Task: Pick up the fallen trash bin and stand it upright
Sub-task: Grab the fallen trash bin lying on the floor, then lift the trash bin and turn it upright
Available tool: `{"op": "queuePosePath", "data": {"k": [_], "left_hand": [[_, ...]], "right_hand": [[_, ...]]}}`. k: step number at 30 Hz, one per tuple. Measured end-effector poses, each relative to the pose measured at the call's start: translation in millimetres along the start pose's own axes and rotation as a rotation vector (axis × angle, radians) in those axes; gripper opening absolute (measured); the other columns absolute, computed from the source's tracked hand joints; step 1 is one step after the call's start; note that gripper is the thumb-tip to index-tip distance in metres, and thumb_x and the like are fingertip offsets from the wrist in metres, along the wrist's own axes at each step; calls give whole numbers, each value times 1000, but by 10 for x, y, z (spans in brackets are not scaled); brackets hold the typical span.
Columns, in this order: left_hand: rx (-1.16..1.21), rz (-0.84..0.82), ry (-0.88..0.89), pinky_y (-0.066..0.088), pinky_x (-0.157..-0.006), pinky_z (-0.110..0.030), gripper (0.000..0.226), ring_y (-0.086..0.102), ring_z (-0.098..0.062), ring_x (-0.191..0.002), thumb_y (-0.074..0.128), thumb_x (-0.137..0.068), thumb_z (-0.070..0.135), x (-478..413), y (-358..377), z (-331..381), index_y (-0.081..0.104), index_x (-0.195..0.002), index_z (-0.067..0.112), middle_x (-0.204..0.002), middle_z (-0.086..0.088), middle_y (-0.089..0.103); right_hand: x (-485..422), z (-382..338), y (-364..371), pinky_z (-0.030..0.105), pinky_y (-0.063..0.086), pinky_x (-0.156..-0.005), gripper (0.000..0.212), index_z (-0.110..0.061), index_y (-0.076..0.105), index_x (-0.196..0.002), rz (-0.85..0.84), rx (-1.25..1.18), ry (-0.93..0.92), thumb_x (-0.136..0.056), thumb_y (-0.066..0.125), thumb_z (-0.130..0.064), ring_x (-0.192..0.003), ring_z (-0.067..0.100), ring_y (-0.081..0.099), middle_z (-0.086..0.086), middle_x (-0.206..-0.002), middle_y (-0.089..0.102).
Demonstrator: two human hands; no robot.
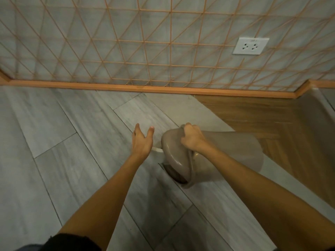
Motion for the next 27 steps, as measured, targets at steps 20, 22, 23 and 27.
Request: {"op": "queuePosePath", "data": {"k": [20,22,23,27], "left_hand": [[323,-217,-292,44,-90,-53,75,49,-27,-113,33,-85,74,33,118,240,43,-140,26,-131,-1,53],[326,-236,-276,43,-86,-51,69,48,-27,-111,41,-86,69,26,75,398,44,-138,23,-123,-1,51],[318,-243,-258,43,-86,-51,68,49,-28,-111,44,-86,67,18,58,485,45,-137,23,-122,-1,51],[276,-213,-125,44,-74,-38,63,56,-20,-96,52,-86,60,14,13,829,44,-135,22,-113,3,59]], "right_hand": [[20,179,-845,26,38,-43,26,-10,64,-104,143,-582,-52,-86,46,-3,-54,15,46,2,-67,52],[42,253,-951,25,35,-42,23,-12,63,-97,159,-659,-52,-87,47,-1,-52,14,42,1,-64,49],[47,298,-1007,25,33,-43,23,-13,64,-93,171,-710,-47,-87,46,0,-52,13,42,1,-64,48],[58,510,-1150,32,42,-61,28,-18,69,-89,175,-906,-30,-86,46,-2,-69,18,49,4,-75,56]]}}
Point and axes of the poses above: each hand's wrist, its own x-axis away from the middle knuckle, its own y-axis out of the palm, z = x × y, the point moved 2 cm from there along -x, towards the middle knuckle
